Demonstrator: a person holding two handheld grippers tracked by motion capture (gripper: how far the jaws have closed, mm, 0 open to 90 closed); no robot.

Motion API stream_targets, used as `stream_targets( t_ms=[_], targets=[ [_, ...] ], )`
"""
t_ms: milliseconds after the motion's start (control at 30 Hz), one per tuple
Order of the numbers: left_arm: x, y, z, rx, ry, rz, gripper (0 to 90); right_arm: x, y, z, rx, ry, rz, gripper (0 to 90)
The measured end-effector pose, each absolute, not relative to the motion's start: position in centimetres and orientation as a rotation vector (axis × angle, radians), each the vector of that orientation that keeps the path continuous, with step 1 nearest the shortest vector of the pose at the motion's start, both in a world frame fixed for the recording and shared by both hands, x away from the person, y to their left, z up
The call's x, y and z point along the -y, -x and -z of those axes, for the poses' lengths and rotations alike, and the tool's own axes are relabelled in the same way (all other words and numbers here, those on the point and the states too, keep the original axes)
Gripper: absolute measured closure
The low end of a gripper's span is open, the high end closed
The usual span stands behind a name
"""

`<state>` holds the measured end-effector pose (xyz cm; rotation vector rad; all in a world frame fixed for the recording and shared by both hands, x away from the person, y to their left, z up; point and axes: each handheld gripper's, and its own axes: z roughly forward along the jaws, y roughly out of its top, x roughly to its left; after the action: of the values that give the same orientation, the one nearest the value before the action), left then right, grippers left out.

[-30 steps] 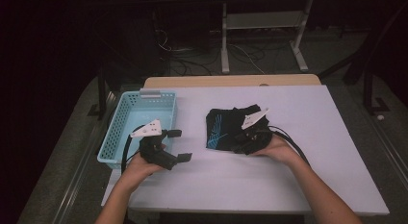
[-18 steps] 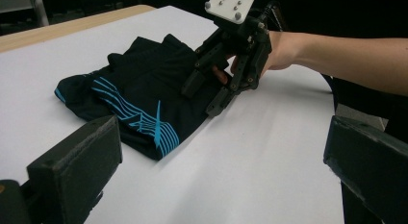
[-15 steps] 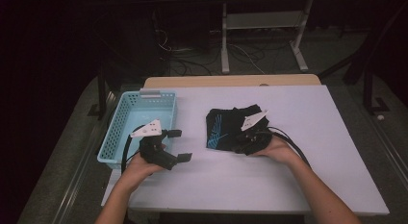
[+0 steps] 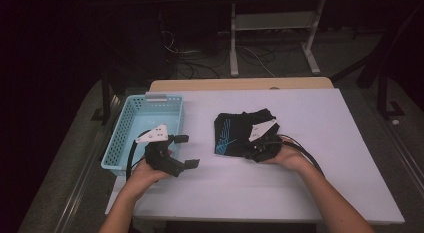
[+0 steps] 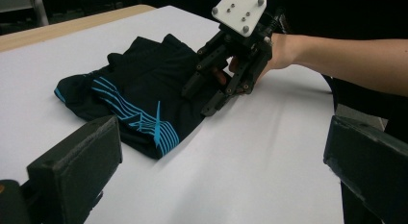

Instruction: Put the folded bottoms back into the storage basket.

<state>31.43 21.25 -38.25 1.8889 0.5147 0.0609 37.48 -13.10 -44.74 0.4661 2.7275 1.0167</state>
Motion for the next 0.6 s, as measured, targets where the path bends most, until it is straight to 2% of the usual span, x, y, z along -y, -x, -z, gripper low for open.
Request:
stream_targets(
  t_ms=[300, 400, 600],
  targets=[
    [-21.24, -31.42, 38.26, -0.516, -1.889, -0.061, 0.0, 13.31, -37.54, 44.84, -2.686, -0.458, -1.017, 69.6],
    [-21.24, -31.42, 38.25, -0.515, -1.889, -0.061, 0.0, 13.25, -37.5, 44.81, -2.668, -0.455, -0.997, 77.3],
    [-21.25, -31.43, 38.25, -0.515, -1.888, -0.06, 0.0, 13.2, -37.53, 44.73, -2.67, -0.469, -0.994, 79.2]
  ],
)
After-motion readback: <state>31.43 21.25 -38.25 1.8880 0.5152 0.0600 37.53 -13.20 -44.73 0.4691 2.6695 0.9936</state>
